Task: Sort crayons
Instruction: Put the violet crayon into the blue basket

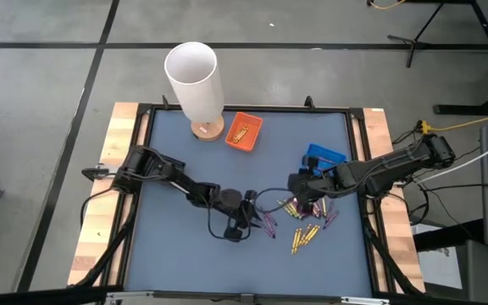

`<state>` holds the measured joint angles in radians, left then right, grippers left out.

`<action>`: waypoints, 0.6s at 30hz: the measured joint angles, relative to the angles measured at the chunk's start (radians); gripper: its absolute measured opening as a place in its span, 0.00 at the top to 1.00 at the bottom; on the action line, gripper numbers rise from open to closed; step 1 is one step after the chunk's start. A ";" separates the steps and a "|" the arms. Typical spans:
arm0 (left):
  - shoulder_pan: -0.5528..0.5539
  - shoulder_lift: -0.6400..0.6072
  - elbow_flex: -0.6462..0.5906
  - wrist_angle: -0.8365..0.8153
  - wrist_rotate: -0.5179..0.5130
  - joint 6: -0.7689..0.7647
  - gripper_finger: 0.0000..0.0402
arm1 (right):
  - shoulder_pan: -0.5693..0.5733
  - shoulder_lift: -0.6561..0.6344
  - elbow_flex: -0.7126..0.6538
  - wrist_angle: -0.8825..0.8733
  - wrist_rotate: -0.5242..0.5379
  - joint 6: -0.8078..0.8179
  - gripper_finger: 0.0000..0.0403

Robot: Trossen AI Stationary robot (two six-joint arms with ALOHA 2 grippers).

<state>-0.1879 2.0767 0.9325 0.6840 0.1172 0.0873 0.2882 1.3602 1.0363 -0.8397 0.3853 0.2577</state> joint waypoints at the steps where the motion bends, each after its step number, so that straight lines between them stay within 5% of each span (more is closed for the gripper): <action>1: 0.003 0.002 0.000 -0.008 0.006 -0.003 0.77 | 0.000 0.000 0.000 0.012 -0.015 0.000 0.65; 18: 0.016 0.062 0.002 -0.015 0.052 -0.031 0.77 | 0.000 0.001 0.000 0.056 -0.091 0.000 0.65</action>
<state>-0.1722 2.1384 0.9344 0.6690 0.1695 0.0566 0.2882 1.3609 1.0363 -0.7834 0.2939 0.2574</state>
